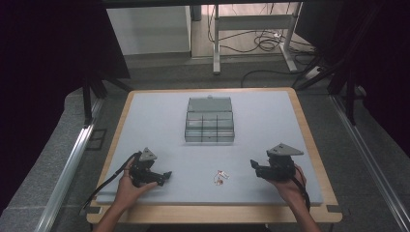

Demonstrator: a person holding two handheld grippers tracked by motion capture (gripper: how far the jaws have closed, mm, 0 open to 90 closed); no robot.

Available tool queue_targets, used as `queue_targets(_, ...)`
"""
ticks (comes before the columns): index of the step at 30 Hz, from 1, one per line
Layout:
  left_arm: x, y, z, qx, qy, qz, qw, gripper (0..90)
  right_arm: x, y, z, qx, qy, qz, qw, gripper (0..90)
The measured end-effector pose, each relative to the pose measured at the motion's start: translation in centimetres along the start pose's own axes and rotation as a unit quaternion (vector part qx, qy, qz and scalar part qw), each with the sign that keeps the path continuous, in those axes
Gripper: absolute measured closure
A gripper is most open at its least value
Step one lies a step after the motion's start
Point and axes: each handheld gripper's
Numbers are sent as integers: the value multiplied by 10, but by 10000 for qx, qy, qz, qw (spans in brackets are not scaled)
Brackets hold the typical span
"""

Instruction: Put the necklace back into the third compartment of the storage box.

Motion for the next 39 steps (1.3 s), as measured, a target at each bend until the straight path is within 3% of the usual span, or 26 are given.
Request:
queue_targets(5, 0, 0, 0, -7, 8, -2, 10000, 3, 8, 12, -8, 105, -52, -245, 9996, 281)
queue_targets(7, 0, 0, 0, -6, 8, -1, 10000, 3, 9, 22, -13, 259, 21, -335, 9991, 286)
queue_targets(15, 0, 0, 0, -2, 10, -2, 10000, 0, 12, 47, -20, 483, 144, -603, 9969, 289)
queue_targets(27, 0, 0, -1, -2, 17, -5, 10000, 0, 16, 71, -31, 654, -75, -914, 9936, 328)
queue_targets(39, 0, 0, -1, -1, 18, -2, 10000, 0, 0, 85, -32, 910, 45, -1092, 9898, 413)
Point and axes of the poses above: each handheld gripper's, and its own axes: x roughly backward along the jaws, z roughly out of its underside, y roughly to its left, and after that the axes turned 11 degrees about z, right-handed
